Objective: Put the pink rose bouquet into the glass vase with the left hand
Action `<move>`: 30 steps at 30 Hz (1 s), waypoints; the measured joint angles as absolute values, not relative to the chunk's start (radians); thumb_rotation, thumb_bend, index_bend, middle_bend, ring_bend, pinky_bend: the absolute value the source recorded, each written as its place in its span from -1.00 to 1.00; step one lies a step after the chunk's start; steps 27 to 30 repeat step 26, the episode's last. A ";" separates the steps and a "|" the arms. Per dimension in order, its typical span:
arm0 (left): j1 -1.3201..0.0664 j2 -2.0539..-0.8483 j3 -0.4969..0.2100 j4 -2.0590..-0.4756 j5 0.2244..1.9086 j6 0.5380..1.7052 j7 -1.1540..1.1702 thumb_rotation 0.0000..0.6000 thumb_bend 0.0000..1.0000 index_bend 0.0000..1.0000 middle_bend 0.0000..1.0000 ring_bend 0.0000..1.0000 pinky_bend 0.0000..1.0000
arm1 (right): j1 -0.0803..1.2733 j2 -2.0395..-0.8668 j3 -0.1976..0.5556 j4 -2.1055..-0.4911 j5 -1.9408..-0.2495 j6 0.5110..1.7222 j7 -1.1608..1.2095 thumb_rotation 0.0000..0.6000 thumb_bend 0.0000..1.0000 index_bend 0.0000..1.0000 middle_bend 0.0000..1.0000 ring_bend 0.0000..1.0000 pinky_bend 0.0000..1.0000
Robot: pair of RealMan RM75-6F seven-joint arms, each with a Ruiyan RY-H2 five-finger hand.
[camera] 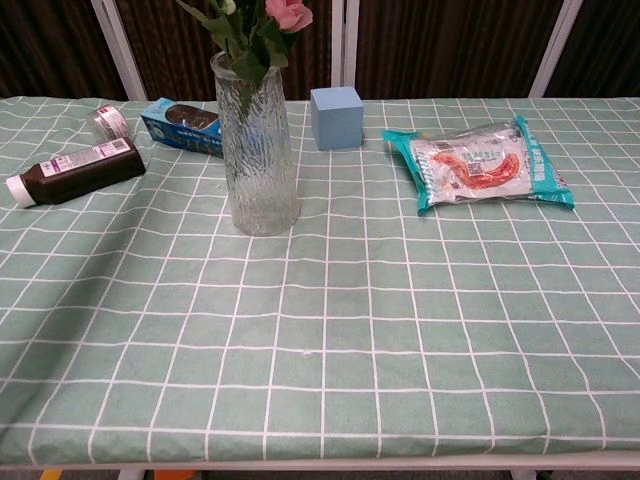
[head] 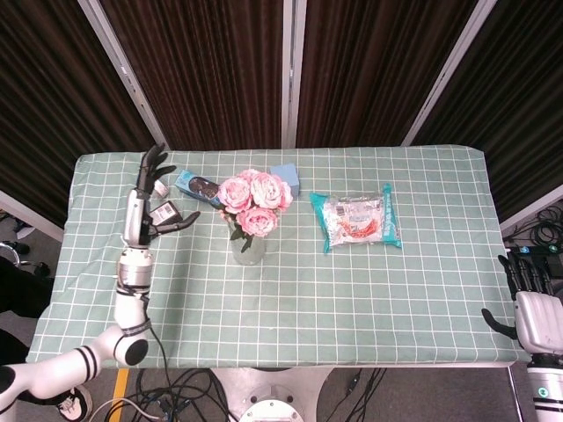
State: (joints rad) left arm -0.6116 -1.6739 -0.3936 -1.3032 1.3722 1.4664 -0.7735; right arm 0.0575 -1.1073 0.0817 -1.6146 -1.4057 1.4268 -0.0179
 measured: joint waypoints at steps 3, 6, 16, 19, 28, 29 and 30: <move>-0.567 -1.613 -0.372 -1.299 1.382 1.490 -0.723 1.00 -0.91 -0.93 -0.91 -0.84 -0.55 | 0.055 -1.105 0.077 -1.617 -1.417 1.434 -0.017 1.00 -0.71 -1.00 -1.00 -1.00 -1.00; -0.522 -1.561 -0.335 -1.284 1.398 1.513 -0.642 1.00 -0.88 -0.87 -0.90 -0.84 -0.54 | 0.048 -1.101 0.071 -1.621 -1.433 1.450 -0.014 1.00 -0.70 -1.00 -1.00 -1.00 -1.00; -0.312 -1.384 -0.121 -1.382 1.463 1.608 -0.095 1.00 -0.83 -0.82 -0.84 -0.84 -0.56 | 0.009 -1.087 0.039 -1.633 -1.508 1.524 0.009 1.00 -0.70 -1.00 -1.00 -1.00 -1.00; -0.234 -1.329 -0.030 -1.429 1.488 1.628 0.072 1.00 -0.83 -0.82 -0.84 -0.84 -0.52 | 0.006 -1.105 0.030 -1.614 -1.515 1.523 0.006 1.00 -0.71 -1.00 -1.00 -1.00 -1.00; -0.073 -1.283 0.099 -1.441 1.560 1.713 0.247 1.00 -0.82 -0.82 -0.84 -0.84 -0.54 | -0.003 -1.174 0.022 -1.536 -1.521 1.529 -0.012 1.00 -0.71 -1.00 -1.00 -1.00 -1.00; -0.073 -1.283 0.099 -1.441 1.560 1.713 0.247 1.00 -0.82 -0.82 -0.84 -0.84 -0.54 | -0.003 -1.174 0.022 -1.536 -1.521 1.529 -0.012 1.00 -0.71 -1.00 -1.00 -1.00 -1.00; -0.073 -1.283 0.099 -1.441 1.560 1.713 0.247 1.00 -0.82 -0.82 -0.84 -0.84 -0.54 | -0.003 -1.174 0.022 -1.536 -1.521 1.529 -0.012 1.00 -0.71 -1.00 -1.00 -1.00 -1.00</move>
